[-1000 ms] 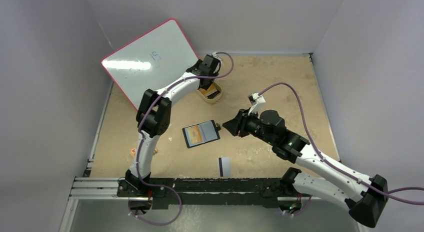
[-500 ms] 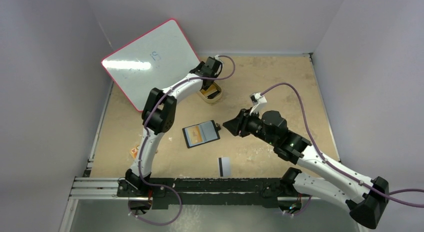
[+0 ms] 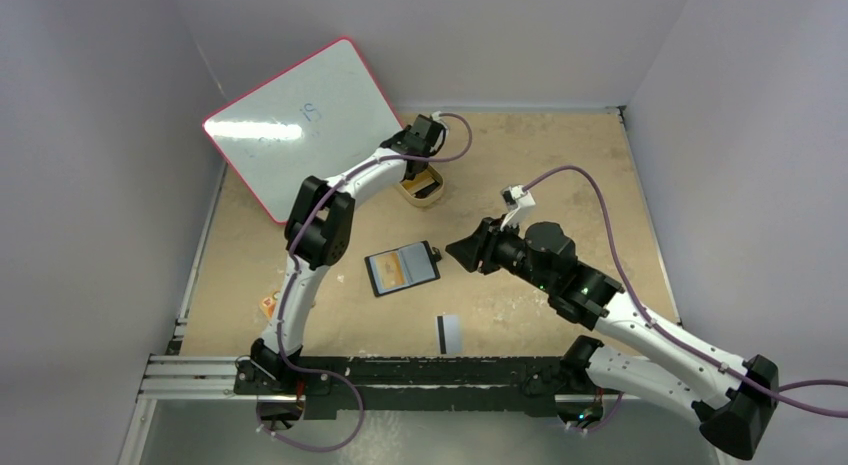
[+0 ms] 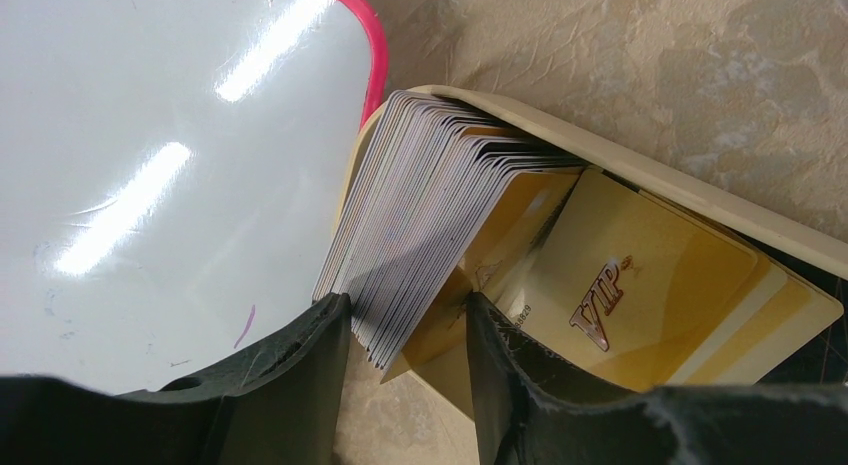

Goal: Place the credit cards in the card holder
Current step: Pick up the credit card from the storage box.

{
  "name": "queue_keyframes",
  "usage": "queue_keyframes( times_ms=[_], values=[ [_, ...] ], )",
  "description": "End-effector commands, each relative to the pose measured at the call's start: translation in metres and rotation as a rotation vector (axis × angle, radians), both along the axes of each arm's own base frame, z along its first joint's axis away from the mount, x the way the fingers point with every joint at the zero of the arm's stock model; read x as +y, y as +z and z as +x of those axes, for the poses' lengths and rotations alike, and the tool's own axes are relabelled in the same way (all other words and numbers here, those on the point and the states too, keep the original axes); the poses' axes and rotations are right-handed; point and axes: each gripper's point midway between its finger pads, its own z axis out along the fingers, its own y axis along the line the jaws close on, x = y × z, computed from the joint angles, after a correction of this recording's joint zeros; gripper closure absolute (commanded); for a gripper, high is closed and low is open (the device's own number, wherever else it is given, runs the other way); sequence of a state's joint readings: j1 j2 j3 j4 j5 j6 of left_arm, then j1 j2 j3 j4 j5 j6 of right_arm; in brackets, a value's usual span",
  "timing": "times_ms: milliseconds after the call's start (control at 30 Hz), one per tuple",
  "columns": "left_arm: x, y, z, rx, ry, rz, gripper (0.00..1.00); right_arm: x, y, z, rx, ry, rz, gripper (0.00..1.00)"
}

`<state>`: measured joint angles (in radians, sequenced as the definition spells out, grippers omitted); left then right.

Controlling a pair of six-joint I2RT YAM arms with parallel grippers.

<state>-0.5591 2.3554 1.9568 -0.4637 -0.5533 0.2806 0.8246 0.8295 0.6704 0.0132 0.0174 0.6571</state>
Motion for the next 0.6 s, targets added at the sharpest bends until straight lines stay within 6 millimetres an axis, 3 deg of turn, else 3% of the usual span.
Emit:
queue_keyframes(
  times_ms=[0, 367, 567],
  values=[
    [-0.003, 0.05, 0.019, -0.126, 0.004, -0.049, 0.56, 0.002, 0.018, 0.006, -0.051, -0.02, 0.043, 0.56],
    [-0.006, 0.079, 0.018, -0.168, 0.002, -0.091, 0.59, 0.002, 0.017, 0.006, -0.051, -0.017, 0.046, 0.56],
    [-0.007, 0.081, 0.015, -0.16, -0.002, -0.099, 0.64, 0.003, 0.019, 0.007, -0.057, -0.015, 0.052, 0.56]
  ],
)
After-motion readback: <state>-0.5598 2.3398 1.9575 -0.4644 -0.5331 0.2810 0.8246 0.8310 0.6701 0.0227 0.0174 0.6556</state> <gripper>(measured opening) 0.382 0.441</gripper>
